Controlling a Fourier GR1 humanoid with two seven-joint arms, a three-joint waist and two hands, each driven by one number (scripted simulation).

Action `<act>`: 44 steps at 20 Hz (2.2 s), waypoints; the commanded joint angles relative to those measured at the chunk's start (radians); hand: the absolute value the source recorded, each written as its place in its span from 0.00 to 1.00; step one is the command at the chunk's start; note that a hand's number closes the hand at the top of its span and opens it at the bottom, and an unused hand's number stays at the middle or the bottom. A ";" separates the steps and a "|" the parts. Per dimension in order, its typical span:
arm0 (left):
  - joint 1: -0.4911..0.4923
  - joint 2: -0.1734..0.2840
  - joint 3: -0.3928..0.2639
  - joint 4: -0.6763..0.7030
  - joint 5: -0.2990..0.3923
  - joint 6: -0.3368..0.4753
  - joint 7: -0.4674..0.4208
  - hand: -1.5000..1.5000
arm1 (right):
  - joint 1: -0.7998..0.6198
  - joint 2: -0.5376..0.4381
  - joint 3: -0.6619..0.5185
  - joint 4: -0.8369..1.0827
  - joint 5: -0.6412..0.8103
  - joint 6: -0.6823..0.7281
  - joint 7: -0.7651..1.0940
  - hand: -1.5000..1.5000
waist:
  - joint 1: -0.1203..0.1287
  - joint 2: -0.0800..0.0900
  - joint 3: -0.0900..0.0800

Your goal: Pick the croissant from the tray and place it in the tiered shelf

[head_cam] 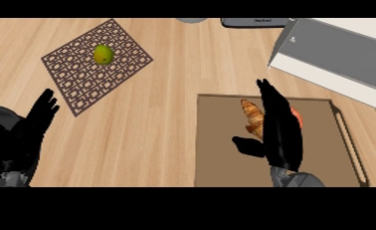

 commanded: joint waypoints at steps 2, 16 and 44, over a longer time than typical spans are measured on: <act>-0.008 -0.010 -0.007 0.008 -0.003 0.004 0.022 0.50 | -0.024 -0.048 0.076 -0.069 0.057 0.374 0.217 0.00 | 0.006 0.005 -0.003; -0.044 -0.036 0.002 0.013 -0.041 -0.008 0.047 0.50 | -0.244 0.035 0.010 -0.053 -0.006 0.926 0.419 0.00 | 0.023 0.013 0.003; -0.067 -0.161 0.142 0.061 -0.154 -0.131 0.034 0.50 | -0.106 0.020 -0.176 0.271 0.188 0.662 0.011 0.00 | 0.022 0.014 0.004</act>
